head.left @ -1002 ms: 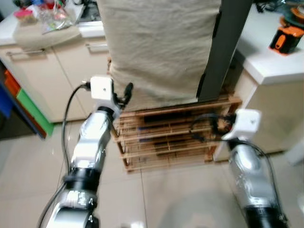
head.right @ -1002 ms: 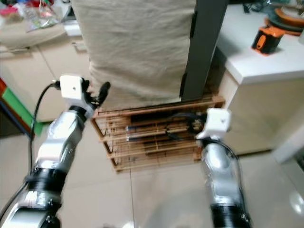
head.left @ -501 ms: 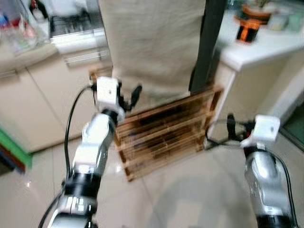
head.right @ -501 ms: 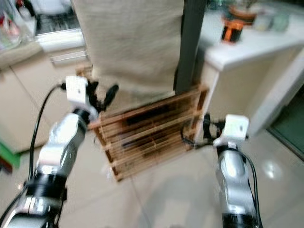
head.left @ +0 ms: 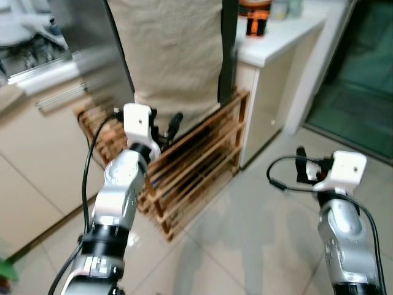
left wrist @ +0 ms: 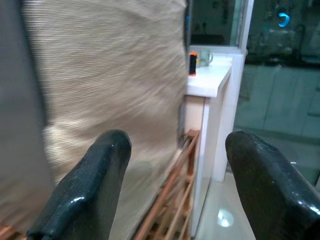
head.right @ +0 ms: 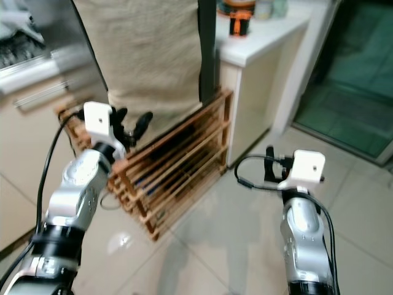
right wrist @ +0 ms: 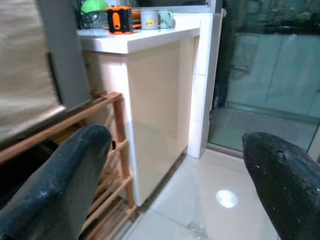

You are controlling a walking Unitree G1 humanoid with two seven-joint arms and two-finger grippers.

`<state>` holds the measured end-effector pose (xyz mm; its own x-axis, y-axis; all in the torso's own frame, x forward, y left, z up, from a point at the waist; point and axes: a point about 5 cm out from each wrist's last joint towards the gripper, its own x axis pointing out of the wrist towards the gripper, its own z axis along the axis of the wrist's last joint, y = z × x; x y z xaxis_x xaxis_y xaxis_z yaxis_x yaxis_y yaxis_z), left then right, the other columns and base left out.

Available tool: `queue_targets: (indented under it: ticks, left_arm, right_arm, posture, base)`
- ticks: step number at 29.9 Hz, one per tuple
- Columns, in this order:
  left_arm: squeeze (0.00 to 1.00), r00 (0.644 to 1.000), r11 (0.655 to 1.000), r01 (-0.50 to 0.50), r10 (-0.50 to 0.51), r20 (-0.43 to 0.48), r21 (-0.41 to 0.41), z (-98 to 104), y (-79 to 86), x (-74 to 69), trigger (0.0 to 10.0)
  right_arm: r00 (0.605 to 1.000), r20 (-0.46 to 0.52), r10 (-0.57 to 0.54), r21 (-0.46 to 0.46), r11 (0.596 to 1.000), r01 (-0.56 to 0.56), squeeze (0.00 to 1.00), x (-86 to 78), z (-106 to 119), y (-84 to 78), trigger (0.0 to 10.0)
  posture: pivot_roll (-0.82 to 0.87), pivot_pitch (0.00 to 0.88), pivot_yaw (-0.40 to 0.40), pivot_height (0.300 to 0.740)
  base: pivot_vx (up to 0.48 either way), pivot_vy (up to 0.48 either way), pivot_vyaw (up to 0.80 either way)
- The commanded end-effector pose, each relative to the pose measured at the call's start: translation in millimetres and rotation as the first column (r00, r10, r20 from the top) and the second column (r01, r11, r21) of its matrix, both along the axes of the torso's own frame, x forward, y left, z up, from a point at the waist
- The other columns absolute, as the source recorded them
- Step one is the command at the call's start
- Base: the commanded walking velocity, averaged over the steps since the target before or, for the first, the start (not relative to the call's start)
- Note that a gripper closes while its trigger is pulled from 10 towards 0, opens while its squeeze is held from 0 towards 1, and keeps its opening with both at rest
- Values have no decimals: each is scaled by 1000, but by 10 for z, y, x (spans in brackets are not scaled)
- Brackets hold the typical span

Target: Restocking fridge

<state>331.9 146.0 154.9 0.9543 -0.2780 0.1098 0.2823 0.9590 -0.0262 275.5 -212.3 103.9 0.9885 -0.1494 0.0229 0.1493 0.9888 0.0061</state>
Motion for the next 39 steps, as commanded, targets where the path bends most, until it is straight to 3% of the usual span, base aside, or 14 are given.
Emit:
queue_targets:
  ticks: [1,6,16,17,18,19,24,31,35,39]
  left_arm:
    - [0,1000,1000,-12,12,0,5,3,3,7,10000]
    - [0,1000,1000,-23,23,-17,-13,-39,-6,-13,10000]
    - [0,999,999,-48,48,-15,-19,-50,-54,-41,10000]
    - [1000,998,997,-58,58,-1,-41,-35,-20,-64,10000]
    - [1000,997,997,-71,71,4,-31,-32,16,-83,10000]
    - [1000,997,997,-80,80,2,-17,-40,52,-109,10000]
    - [1000,994,993,-109,108,-30,-35,-90,134,-187,10000]
    - [1000,996,995,-84,84,-4,-46,-11,33,-165,10000]
    - [1000,995,995,-97,97,-4,-28,-25,66,-185,10000]
    - [1000,993,991,-119,118,-28,-65,-93,99,-213,10000]
  right_arm:
    - [999,39,18,0,1000,-18,0,64,108,58,10000]
    - [996,68,63,5,998,-64,0,112,187,226,10000]
    - [996,81,28,-35,999,-25,0,143,238,223,10000]
    - [996,91,14,-31,999,-12,0,131,260,203,10000]
    - [995,102,3,-31,1000,0,0,104,278,180,10000]
    - [994,108,-1,-25,1000,3,1000,64,285,158,10000]
    - [995,95,-11,-17,1000,13,1000,-56,236,121,10000]
    - [993,107,39,-33,999,-36,1000,60,281,207,10000]
    - [993,109,52,-44,998,-47,1000,68,286,215,10000]
    - [995,80,55,-20,998,-53,1000,76,216,256,10000]
  posture:
    - [-126,0,67,740]
    - [-124,0,57,740]
    - [-119,0,46,740]
    - [-116,0,45,740]
    - [-116,0,45,740]
    - [-112,0,44,740]
    - [-108,0,37,740]
    - [-87,0,16,740]
    - [-80,6,5,740]
    - [-83,24,-10,740]
  base:
    - [0,480,-763]
    - [0,480,-763]
    - [0,137,-74]
    - [0,0,0]
    - [0,0,0]
    - [0,0,0]
    - [0,0,0]
    - [0,0,0]
    - [0,0,0]
    - [0,0,0]
